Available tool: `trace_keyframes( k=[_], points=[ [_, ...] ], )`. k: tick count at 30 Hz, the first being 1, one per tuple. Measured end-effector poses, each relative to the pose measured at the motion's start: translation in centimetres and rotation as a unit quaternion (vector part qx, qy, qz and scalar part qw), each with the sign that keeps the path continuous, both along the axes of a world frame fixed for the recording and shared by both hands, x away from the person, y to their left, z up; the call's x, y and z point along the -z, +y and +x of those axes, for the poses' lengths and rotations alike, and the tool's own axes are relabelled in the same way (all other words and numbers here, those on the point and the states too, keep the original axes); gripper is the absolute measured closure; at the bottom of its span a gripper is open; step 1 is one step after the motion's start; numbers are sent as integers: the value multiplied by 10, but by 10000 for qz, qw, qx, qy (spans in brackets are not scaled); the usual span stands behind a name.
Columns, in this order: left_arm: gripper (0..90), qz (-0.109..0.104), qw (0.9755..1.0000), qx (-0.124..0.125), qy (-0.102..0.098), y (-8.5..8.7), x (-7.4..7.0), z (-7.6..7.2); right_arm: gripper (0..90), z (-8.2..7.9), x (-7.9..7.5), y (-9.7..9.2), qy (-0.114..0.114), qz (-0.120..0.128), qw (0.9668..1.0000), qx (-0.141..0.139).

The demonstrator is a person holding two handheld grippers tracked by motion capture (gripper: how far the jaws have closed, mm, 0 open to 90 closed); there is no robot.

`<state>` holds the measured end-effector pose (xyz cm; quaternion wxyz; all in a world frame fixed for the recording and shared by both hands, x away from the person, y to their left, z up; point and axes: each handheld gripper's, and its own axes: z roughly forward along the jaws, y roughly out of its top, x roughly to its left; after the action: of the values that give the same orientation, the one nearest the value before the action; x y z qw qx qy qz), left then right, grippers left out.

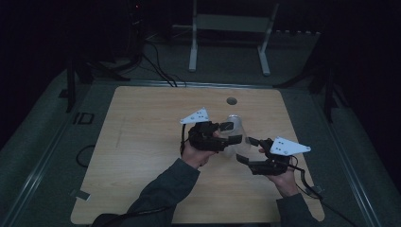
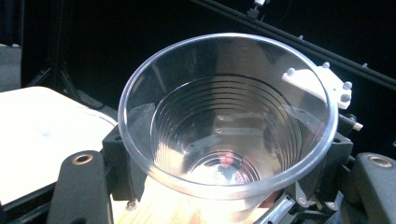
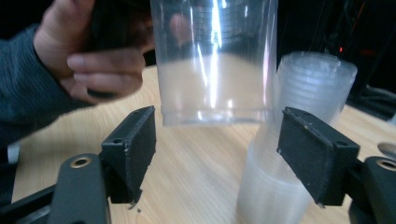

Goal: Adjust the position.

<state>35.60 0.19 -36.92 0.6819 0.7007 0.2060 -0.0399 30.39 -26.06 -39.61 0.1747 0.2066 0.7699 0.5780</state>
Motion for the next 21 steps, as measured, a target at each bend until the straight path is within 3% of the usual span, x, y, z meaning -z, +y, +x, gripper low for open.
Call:
trace_keyframes(
  k=[2, 10, 21],
  points=[
    [306, 52, 10000, -47, -13, 0, 0, 0, 269, 0, 1, -1, 14, -155, 9999, 59],
    [307, 183, 9997, -129, -66, 0, 1, -1, 258, -2, 3, -11, 76, -265, 9995, 151],
    [308, 424, 9984, -206, -327, -2, -2, -7, 253, -4, 8, -21, 95, -432, 9986, 298]
  ],
)
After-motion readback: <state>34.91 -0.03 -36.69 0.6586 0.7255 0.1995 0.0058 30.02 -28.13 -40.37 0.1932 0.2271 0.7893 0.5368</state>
